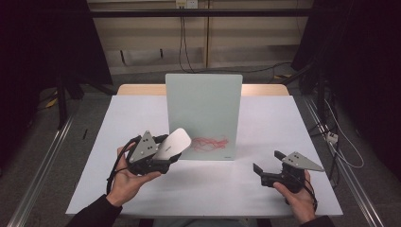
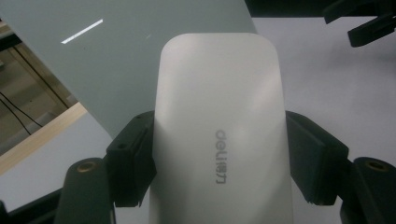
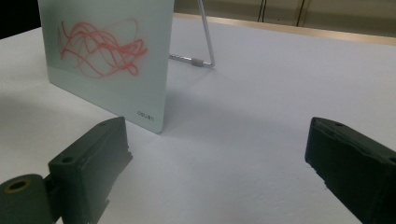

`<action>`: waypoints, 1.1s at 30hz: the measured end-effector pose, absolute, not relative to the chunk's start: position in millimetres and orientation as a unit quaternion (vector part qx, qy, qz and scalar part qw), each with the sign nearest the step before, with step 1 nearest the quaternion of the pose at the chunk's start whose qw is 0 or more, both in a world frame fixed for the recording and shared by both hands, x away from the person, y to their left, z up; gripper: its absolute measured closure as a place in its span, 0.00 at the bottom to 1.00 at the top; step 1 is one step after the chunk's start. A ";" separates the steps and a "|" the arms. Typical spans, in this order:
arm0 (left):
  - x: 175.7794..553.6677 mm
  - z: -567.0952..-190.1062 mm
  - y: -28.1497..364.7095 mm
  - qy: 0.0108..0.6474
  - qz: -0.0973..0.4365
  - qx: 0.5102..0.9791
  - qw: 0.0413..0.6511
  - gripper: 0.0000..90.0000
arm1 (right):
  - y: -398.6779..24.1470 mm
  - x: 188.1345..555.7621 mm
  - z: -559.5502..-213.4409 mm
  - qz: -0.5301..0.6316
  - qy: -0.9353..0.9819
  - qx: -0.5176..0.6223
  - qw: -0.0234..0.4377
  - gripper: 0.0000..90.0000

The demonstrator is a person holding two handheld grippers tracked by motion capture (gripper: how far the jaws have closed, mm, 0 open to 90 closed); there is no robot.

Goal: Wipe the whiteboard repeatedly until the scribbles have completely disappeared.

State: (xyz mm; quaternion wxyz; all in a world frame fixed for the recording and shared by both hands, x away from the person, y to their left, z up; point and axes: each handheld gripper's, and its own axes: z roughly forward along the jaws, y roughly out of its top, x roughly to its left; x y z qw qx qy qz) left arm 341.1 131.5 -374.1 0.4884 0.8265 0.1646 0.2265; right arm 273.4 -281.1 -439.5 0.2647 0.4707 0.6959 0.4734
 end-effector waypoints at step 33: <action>370.6 -395.9 86.3 0.090 0.316 0.845 0.423 0.35 | -280.6 274.3 -440.1 0.472 0.697 0.471 0.261 0.07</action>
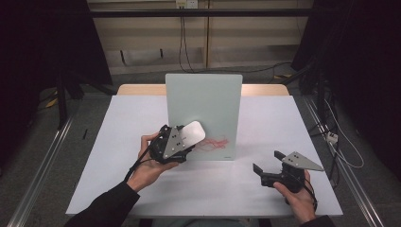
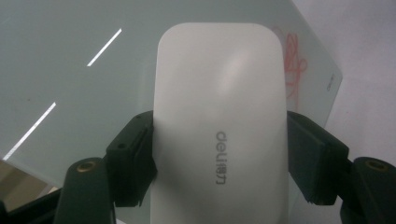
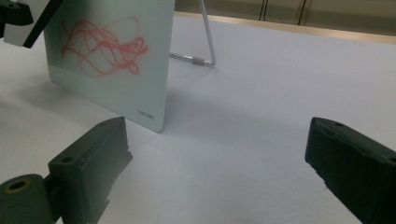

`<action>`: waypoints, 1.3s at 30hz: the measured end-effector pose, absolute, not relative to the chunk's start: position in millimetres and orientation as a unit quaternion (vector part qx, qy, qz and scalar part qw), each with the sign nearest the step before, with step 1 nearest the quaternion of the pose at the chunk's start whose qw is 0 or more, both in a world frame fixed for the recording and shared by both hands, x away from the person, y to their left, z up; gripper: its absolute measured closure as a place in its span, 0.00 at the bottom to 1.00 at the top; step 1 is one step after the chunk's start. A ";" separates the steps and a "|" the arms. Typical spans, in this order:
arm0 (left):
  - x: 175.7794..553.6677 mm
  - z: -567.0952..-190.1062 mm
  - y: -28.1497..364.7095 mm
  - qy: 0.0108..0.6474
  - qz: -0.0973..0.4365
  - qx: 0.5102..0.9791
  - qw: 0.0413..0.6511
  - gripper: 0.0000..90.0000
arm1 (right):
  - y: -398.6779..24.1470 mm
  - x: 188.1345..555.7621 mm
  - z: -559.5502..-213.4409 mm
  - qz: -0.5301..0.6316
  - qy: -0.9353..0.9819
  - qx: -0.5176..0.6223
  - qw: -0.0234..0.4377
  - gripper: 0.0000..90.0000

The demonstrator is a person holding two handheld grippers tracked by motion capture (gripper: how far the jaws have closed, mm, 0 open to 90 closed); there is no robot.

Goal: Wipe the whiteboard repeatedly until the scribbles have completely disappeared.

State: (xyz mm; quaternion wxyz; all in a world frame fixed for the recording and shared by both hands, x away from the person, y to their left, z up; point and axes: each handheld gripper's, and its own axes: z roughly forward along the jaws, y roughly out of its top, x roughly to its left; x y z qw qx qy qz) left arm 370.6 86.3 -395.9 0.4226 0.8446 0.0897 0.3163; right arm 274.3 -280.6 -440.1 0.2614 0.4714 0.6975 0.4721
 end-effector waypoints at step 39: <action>369.3 -402.4 76.9 0.087 0.290 0.852 0.427 0.35 | -280.5 274.8 -439.8 0.472 0.699 0.470 0.261 0.07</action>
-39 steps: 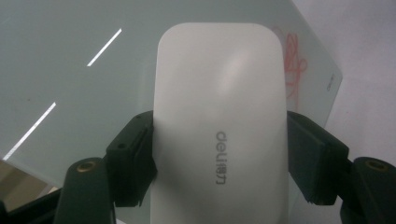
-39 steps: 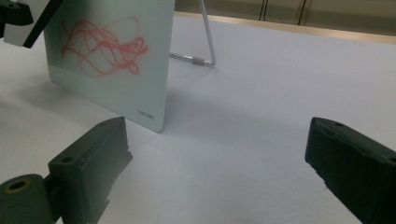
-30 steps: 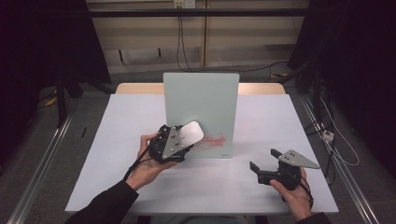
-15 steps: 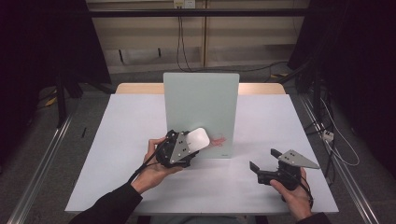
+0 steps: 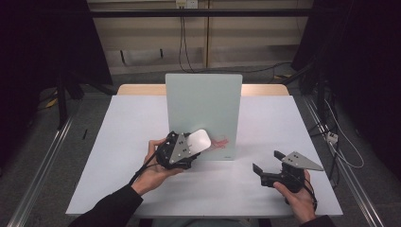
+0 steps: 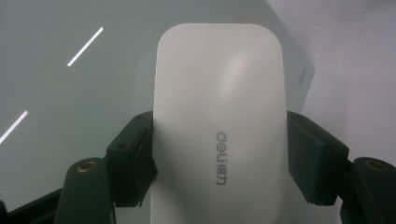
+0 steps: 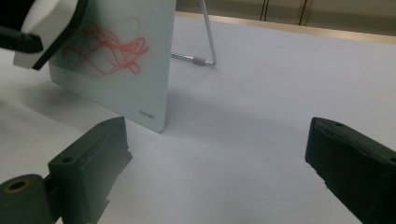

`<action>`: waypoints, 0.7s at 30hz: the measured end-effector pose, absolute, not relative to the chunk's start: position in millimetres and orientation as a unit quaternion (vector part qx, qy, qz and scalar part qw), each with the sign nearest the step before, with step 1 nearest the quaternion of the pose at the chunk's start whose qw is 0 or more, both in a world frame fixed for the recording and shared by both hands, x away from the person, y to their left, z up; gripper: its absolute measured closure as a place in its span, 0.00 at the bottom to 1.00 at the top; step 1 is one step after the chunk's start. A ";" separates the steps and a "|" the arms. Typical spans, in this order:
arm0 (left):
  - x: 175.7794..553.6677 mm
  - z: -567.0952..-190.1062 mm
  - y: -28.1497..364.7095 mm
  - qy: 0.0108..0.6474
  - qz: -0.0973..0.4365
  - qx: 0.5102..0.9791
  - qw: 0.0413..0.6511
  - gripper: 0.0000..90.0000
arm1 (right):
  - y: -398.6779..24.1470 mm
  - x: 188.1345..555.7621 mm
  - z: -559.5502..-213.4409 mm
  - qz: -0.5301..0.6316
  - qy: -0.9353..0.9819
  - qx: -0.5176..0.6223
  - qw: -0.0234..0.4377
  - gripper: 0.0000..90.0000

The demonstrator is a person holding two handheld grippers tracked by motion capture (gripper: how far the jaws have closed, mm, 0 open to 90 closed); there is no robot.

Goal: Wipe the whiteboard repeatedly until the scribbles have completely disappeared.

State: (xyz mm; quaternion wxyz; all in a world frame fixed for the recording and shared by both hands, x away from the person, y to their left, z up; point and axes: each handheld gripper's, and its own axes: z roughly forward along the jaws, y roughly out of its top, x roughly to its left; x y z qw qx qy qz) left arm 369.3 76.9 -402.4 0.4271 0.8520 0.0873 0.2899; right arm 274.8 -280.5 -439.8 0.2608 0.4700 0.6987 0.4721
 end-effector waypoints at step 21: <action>355.0 -435.5 62.4 0.053 0.270 0.877 0.393 0.35 | -280.3 274.7 -439.8 0.472 0.699 0.469 0.261 0.07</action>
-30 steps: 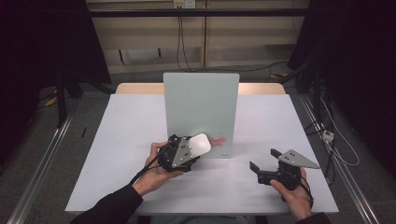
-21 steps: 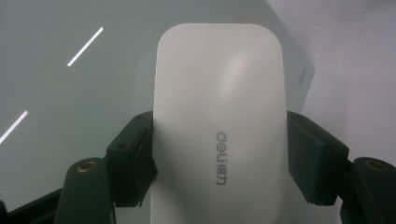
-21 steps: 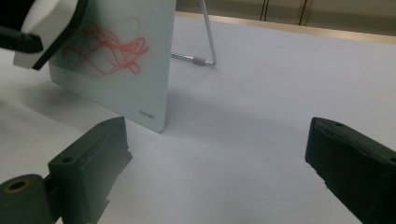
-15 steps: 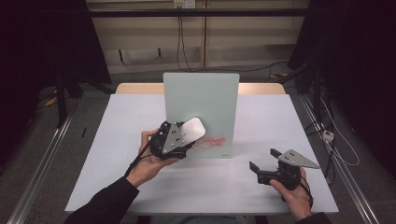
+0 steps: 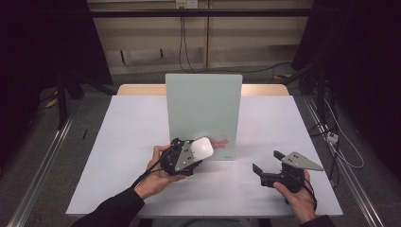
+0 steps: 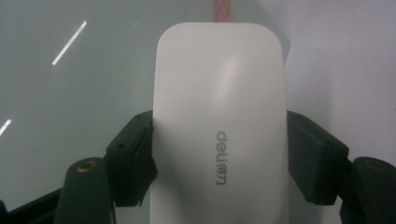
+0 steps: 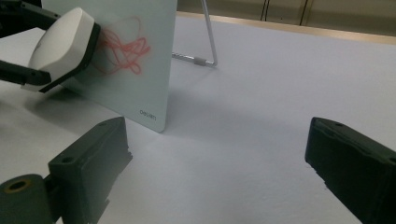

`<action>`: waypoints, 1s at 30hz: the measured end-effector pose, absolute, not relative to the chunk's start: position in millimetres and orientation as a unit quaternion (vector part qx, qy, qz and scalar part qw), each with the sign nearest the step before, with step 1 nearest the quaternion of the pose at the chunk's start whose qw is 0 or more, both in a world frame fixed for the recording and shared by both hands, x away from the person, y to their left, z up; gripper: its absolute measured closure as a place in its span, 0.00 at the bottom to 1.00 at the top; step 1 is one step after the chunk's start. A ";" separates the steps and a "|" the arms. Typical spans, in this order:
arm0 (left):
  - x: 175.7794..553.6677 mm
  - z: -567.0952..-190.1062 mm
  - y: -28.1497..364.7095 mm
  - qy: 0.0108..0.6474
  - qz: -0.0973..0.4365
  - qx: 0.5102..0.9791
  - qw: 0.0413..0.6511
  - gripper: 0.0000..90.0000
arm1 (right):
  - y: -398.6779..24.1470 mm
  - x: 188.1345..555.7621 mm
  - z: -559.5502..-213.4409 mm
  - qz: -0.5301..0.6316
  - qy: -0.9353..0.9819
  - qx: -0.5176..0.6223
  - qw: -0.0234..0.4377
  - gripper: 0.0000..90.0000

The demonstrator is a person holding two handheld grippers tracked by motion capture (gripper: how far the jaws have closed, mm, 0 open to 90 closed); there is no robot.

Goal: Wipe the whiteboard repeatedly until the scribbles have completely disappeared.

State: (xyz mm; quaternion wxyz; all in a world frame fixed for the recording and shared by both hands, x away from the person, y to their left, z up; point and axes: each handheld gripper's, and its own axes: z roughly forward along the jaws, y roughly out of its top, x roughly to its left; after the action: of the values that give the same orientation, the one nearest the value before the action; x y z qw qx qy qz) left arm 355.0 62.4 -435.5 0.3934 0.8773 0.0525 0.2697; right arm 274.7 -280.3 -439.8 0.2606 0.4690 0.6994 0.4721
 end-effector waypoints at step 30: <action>360.5 -425.2 45.2 0.027 0.271 0.877 0.396 0.35 | -280.7 275.1 -440.0 0.473 0.699 0.469 0.260 0.07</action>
State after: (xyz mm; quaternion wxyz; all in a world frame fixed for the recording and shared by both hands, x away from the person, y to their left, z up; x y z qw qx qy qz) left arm 360.5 45.2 -425.2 0.3959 0.8771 0.0268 0.2706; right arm 275.1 -280.7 -440.0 0.2601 0.4692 0.6991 0.4728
